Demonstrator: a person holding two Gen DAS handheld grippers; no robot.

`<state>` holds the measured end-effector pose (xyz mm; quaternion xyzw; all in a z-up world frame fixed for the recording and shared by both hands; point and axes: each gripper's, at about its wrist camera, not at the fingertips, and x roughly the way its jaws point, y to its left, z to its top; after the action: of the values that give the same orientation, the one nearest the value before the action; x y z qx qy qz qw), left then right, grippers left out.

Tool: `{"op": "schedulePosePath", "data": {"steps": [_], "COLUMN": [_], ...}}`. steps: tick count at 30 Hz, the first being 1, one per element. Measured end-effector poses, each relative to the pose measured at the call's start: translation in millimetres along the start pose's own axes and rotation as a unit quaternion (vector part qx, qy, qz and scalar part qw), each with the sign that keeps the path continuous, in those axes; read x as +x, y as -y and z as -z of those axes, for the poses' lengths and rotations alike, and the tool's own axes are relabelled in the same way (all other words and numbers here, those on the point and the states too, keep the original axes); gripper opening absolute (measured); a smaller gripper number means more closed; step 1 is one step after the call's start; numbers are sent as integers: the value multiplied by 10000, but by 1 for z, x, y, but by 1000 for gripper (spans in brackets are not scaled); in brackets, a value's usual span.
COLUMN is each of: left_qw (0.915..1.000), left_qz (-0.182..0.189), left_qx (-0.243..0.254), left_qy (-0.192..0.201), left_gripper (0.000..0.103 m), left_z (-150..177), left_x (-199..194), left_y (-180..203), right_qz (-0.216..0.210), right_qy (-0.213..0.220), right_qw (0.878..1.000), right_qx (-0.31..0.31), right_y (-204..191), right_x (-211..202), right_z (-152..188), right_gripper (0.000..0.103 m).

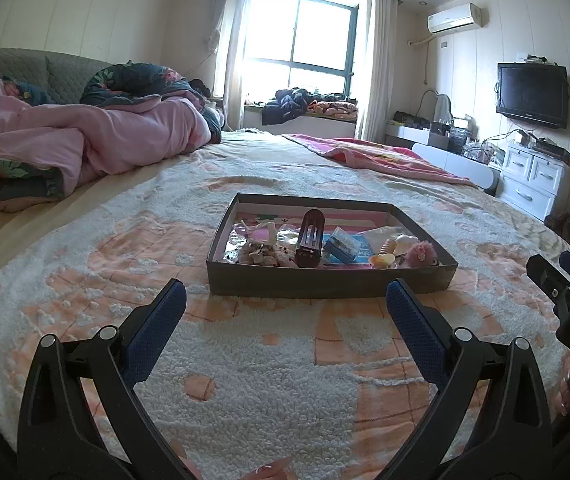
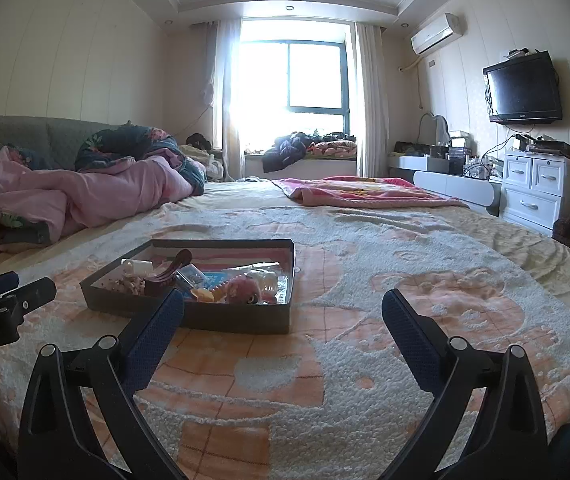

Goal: Organize jewelry

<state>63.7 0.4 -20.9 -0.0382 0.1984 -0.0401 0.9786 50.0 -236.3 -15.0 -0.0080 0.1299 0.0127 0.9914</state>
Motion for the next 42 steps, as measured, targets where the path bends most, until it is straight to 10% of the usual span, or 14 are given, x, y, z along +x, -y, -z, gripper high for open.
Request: {"op": "schedulePosePath", "data": {"steps": [42], "left_qw": [10000], "left_qz": [1], "left_qx": [-11], "left_qy": [-18], "left_gripper": [92], "left_z": [1], "left_x": [1], "left_y": [0], "right_qz": [-30], "right_qy": [-20], "right_qw": [10000], "right_qx": [-19], "right_y": [-8], "right_x": [1], "right_z": [3], "right_gripper": [96]}}
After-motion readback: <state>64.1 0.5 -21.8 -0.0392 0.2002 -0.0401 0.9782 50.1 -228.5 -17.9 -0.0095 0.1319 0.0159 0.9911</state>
